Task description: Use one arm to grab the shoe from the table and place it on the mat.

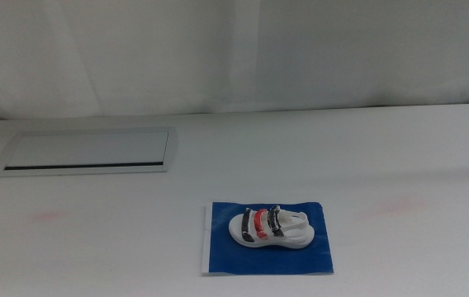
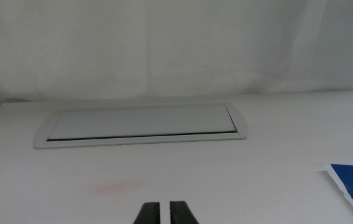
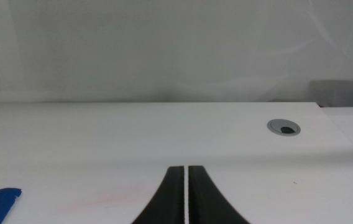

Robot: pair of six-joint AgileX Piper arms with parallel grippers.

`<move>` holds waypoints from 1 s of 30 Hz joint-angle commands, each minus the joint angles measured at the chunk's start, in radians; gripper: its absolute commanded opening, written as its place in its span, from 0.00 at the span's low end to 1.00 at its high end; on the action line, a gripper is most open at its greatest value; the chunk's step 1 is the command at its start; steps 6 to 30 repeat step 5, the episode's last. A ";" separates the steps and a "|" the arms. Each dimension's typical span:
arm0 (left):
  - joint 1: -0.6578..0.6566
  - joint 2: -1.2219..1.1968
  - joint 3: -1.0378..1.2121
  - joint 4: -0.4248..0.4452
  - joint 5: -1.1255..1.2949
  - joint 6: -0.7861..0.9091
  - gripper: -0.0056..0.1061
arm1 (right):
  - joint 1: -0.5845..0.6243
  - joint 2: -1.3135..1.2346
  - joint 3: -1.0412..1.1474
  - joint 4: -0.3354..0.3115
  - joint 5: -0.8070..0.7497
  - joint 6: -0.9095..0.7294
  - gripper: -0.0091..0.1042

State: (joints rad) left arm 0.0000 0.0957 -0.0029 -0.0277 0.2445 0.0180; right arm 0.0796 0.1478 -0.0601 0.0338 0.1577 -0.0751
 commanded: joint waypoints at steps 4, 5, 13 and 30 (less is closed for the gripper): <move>0.002 -0.004 0.039 -0.006 -0.003 -0.004 0.02 | -0.008 -0.005 0.007 0.011 -0.015 -0.007 0.06; 0.002 -0.004 0.039 -0.006 -0.003 -0.004 0.02 | -0.008 -0.005 0.007 0.011 -0.015 -0.007 0.06; 0.002 -0.004 0.039 -0.006 -0.003 -0.004 0.02 | -0.008 -0.005 0.007 0.011 -0.015 -0.007 0.06; 0.002 -0.004 0.039 -0.006 -0.003 -0.004 0.02 | -0.008 -0.005 0.007 0.011 -0.015 -0.007 0.06</move>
